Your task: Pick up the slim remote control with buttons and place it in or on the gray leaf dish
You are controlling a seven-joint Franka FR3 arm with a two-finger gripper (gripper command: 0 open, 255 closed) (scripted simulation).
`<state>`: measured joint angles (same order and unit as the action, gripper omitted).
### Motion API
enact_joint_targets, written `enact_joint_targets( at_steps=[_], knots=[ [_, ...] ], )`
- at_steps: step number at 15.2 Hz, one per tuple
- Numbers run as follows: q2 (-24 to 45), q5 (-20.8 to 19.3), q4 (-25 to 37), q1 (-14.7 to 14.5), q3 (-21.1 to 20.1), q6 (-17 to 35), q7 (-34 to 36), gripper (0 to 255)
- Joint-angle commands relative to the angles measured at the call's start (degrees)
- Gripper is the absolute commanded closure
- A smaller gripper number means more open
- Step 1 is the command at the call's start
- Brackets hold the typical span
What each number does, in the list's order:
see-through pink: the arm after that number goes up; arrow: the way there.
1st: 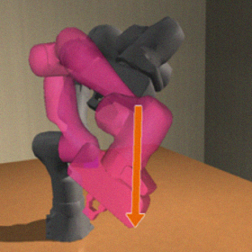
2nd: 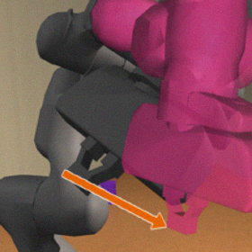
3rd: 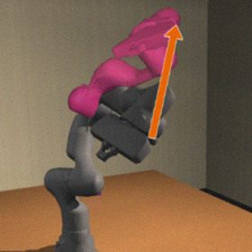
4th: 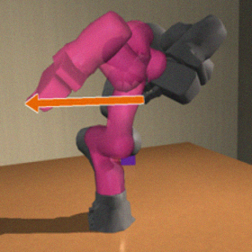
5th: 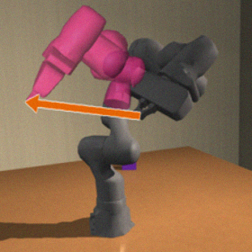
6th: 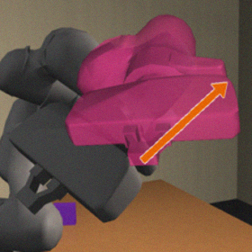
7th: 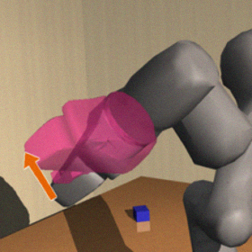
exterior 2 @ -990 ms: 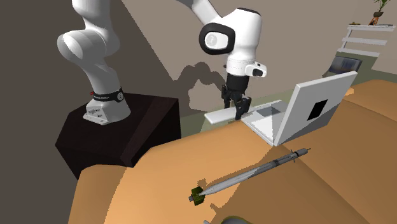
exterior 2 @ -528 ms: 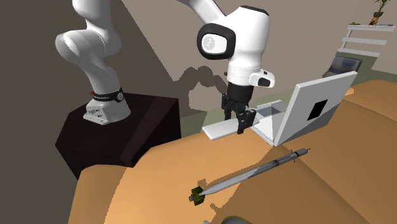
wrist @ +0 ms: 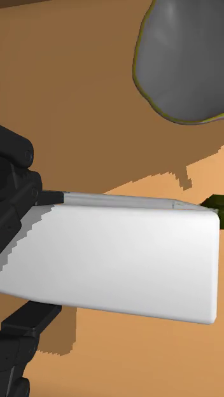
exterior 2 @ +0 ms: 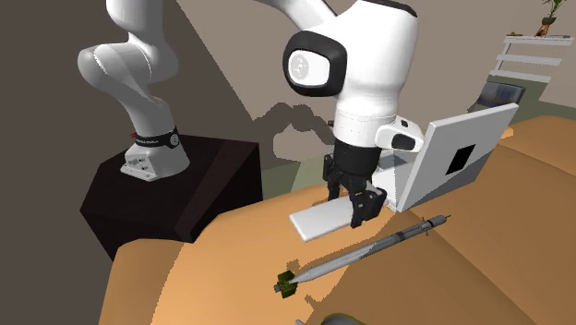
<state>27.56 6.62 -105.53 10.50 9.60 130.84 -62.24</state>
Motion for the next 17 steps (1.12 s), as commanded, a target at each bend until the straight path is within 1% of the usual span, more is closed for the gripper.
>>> enact_joint_targets(
  at_steps=[1,6,10,14,15,17],
  knots=[
    [2.36,0.46,3.64,2.11,0.37,-1.35,-2.52,255],
    [8.07,1.37,13.19,7.00,0.99,-5.38,-7.56,255],
    [13.73,2.04,22.90,11.01,1.27,-9.53,-11.04,255],
    [20.91,2.60,35.53,15.24,1.32,-15.00,-13.91,255],
    [24.03,2.78,41.11,16.82,1.30,-17.44,-14.74,255],
    [24.76,2.86,40.84,16.86,1.18,-16.43,-14.78,255]
  ],
)
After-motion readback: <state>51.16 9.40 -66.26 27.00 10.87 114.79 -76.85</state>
